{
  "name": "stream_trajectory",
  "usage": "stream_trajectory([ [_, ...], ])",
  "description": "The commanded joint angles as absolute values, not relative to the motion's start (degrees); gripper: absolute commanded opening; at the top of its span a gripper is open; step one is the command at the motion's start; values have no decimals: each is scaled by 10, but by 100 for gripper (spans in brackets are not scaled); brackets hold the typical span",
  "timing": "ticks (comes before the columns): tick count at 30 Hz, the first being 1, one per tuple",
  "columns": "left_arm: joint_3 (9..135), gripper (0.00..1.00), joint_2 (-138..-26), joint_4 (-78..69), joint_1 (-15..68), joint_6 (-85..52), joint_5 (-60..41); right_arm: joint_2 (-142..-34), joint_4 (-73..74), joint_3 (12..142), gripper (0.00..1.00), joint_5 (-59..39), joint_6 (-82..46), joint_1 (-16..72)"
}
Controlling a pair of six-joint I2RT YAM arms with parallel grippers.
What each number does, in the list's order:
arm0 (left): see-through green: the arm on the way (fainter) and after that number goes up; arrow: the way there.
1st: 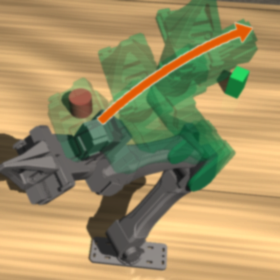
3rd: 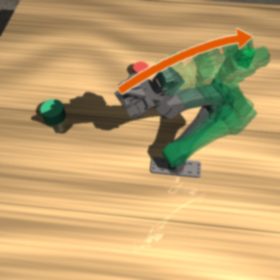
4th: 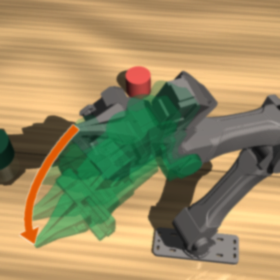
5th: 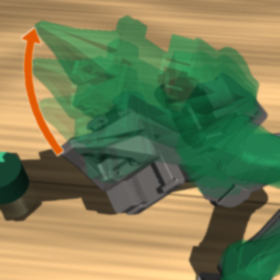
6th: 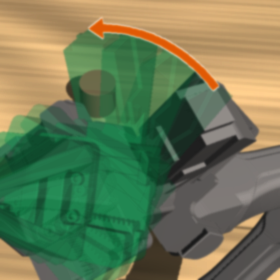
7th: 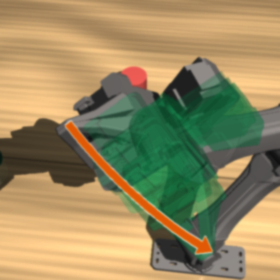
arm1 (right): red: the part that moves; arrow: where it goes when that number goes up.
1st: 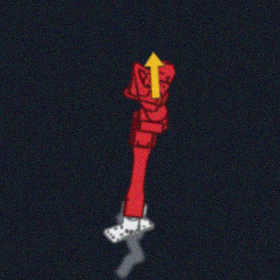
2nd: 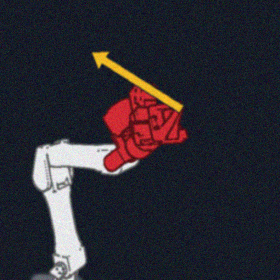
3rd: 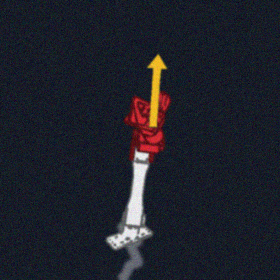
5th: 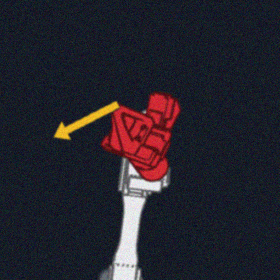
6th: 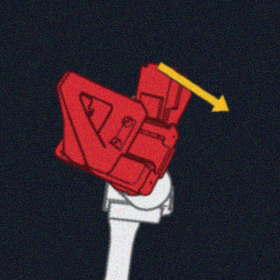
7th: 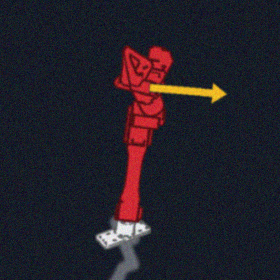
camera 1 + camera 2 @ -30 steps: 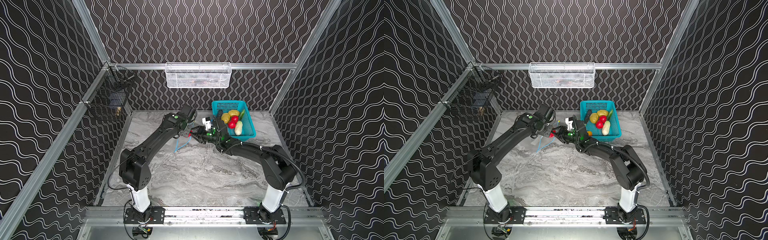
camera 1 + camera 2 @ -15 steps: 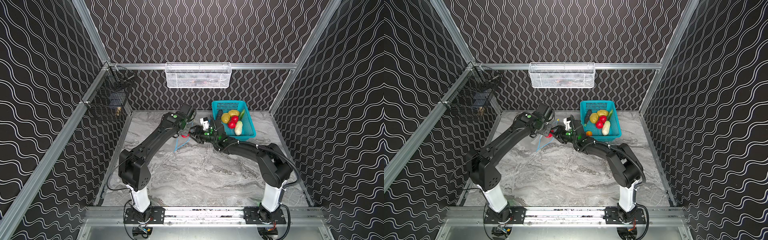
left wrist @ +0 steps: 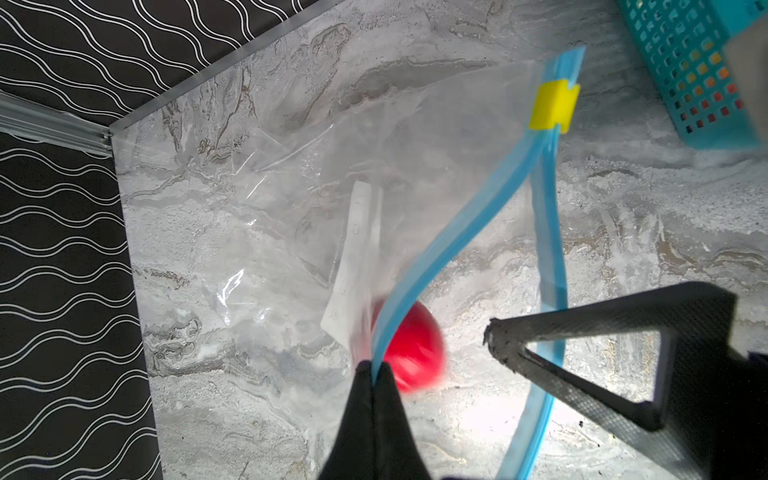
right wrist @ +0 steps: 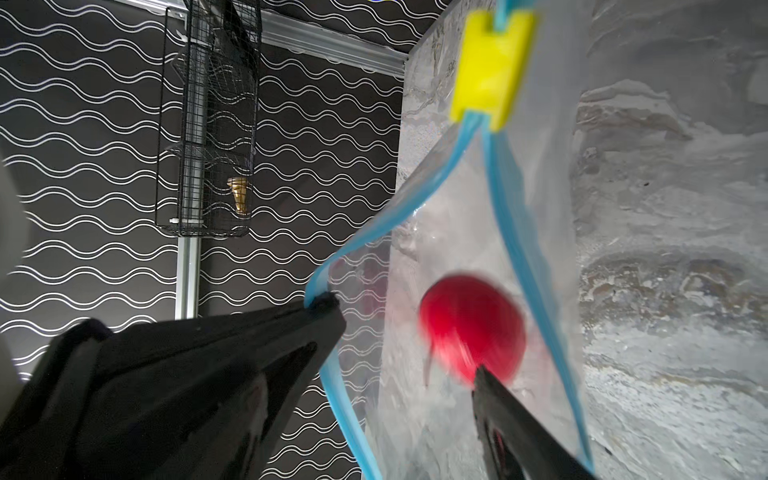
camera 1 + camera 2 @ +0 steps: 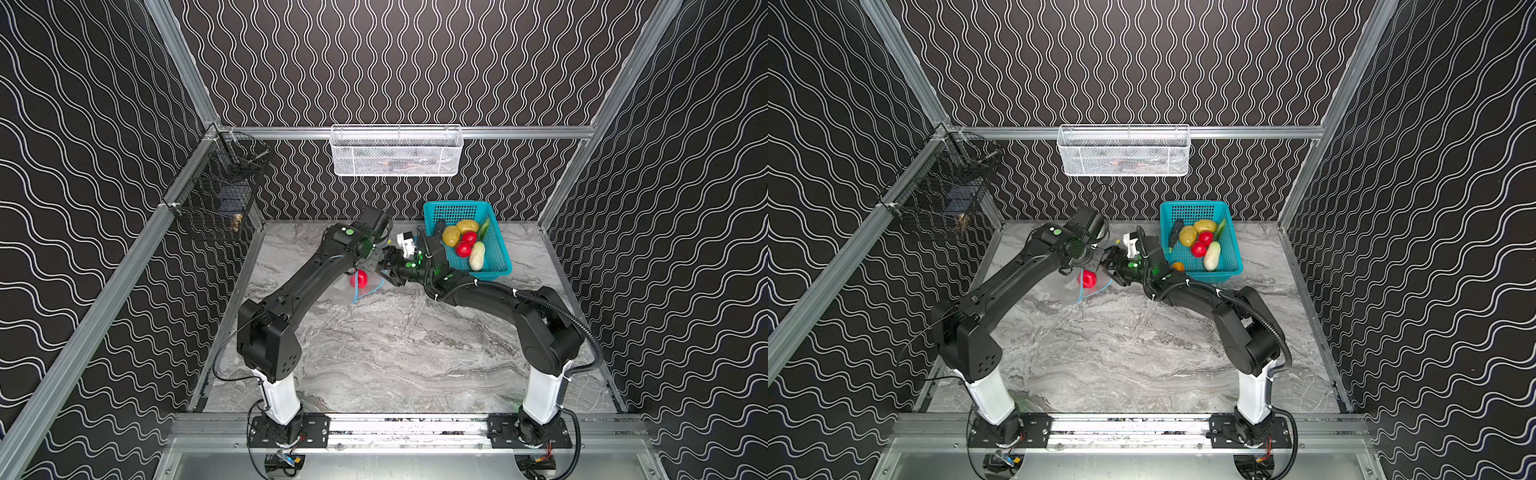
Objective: Place the food in the zip-top bag and seal the zipper
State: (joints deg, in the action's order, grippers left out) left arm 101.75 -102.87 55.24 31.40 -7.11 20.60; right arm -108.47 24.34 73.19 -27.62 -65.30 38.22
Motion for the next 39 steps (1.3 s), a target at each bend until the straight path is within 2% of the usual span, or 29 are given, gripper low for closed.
stream_trajectory([
  [1,1021,0,-1027,554,314,-66,198,-1076,250,737,79,-270,-653,384],
  [25,1060,0,-1036,562,313,-60,279,-1009,208,730,75,-247,-610,382],
  [32,1091,0,-1041,564,312,-47,327,-996,69,763,76,-157,-536,379],
  [36,1094,0,-1038,558,312,-36,339,-1039,-9,820,75,-148,-506,379],
  [39,1097,0,-1036,558,312,-34,342,-1060,-4,830,74,-153,-505,379],
])
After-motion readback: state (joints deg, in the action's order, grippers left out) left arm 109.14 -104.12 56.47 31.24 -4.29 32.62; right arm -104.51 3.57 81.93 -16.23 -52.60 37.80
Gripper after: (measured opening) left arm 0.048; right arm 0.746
